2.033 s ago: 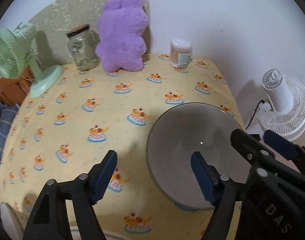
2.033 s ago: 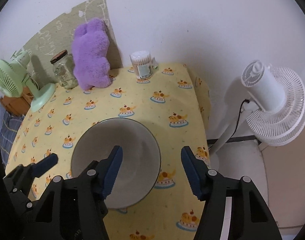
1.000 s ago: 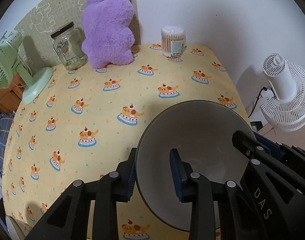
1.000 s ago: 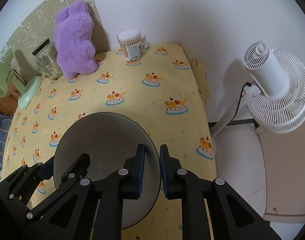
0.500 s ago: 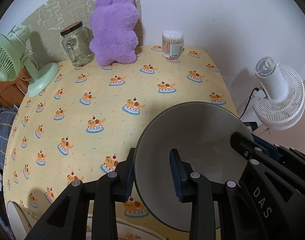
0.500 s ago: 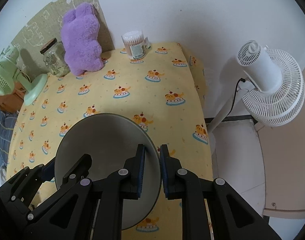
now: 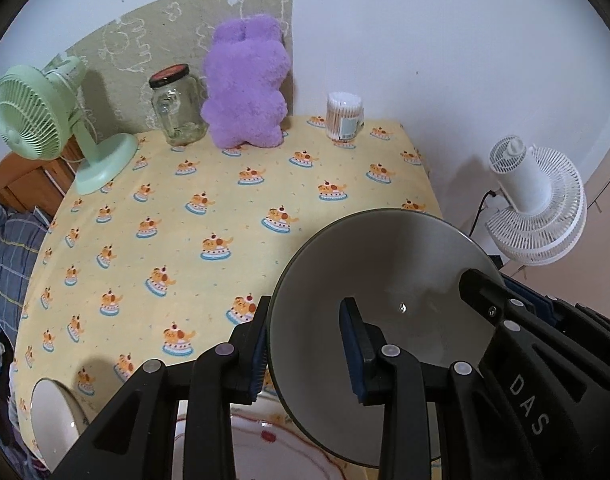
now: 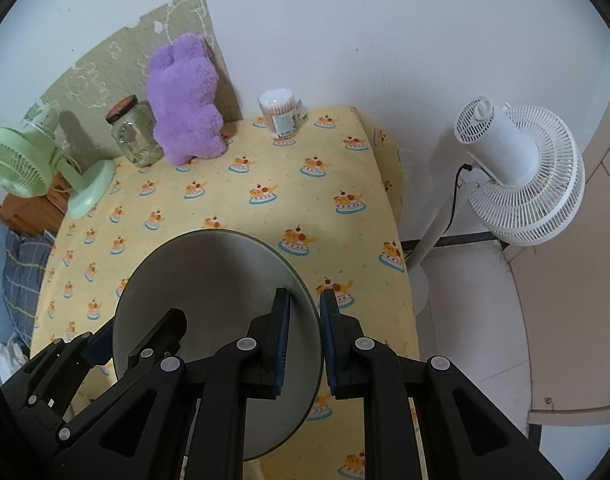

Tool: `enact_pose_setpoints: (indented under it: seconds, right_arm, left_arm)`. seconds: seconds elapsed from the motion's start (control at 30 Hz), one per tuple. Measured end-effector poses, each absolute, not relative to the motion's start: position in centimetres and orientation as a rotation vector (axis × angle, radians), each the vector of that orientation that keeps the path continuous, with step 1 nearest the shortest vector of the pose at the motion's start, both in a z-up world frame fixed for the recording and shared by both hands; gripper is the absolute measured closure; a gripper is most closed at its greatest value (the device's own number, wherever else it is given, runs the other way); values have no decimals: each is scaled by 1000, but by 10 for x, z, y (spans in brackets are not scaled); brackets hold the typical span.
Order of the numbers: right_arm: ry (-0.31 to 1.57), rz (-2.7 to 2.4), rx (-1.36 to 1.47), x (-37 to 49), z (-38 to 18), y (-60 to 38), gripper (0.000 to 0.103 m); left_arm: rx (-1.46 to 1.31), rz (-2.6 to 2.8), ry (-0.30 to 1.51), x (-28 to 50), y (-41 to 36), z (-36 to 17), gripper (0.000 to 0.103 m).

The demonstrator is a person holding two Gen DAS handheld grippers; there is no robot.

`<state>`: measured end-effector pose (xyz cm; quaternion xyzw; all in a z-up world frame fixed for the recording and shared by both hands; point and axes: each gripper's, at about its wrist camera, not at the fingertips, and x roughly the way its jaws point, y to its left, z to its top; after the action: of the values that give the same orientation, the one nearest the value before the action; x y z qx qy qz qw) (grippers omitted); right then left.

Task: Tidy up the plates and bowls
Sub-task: 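Lift the grey bowl with both tools and carry it toward the plates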

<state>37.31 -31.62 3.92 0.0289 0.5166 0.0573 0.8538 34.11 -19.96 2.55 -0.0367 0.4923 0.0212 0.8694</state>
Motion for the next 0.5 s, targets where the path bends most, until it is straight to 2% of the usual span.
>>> enact_pose_setpoints:
  seconds: [0.5]
  right_arm:
    - [1040, 94, 44, 330, 73, -280, 84]
  left_arm:
    - [-94, -5, 988, 302, -157, 49, 72]
